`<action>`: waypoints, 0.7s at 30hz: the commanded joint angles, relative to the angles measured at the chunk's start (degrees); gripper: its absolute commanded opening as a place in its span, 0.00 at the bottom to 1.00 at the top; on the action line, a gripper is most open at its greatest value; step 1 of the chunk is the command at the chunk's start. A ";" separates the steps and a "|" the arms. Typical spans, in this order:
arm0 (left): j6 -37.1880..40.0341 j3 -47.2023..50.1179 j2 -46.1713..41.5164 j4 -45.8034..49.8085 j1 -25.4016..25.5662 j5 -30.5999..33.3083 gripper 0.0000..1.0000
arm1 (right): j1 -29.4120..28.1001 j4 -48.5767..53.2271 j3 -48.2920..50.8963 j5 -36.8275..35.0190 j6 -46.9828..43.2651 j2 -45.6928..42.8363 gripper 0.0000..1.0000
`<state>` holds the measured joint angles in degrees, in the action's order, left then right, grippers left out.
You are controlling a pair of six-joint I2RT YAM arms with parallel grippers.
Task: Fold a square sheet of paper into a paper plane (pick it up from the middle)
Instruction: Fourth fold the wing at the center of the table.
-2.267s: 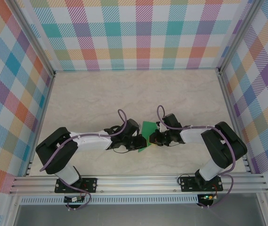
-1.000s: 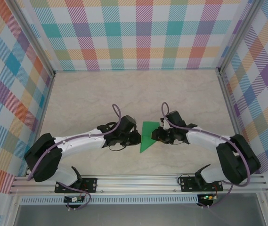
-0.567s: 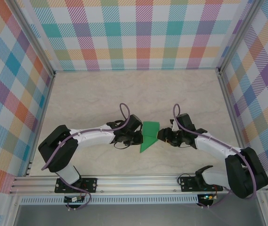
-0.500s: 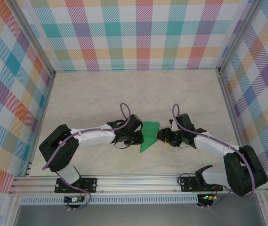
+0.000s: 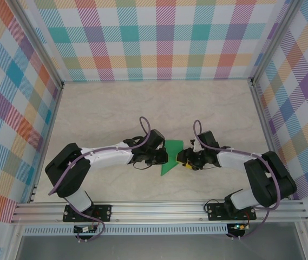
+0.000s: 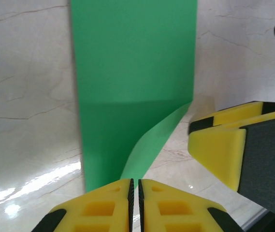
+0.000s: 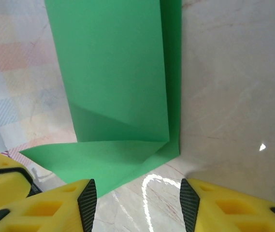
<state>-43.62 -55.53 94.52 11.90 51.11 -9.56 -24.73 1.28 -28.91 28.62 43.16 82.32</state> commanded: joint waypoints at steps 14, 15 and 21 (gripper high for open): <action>0.29 -3.60 6.41 0.65 -0.66 3.15 0.12 | -0.06 -3.48 -2.63 3.27 -0.20 1.67 0.51; 0.13 -3.59 6.65 0.44 -0.71 3.26 0.12 | -0.10 -3.22 -3.01 3.27 -0.47 1.78 0.51; -0.29 -3.86 7.75 0.89 -0.75 3.54 0.11 | -0.07 -3.14 -4.30 3.72 -0.89 3.47 0.52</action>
<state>-43.66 -57.84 101.32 12.03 51.07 -6.94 -24.75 -0.75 -31.70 30.76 43.05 84.60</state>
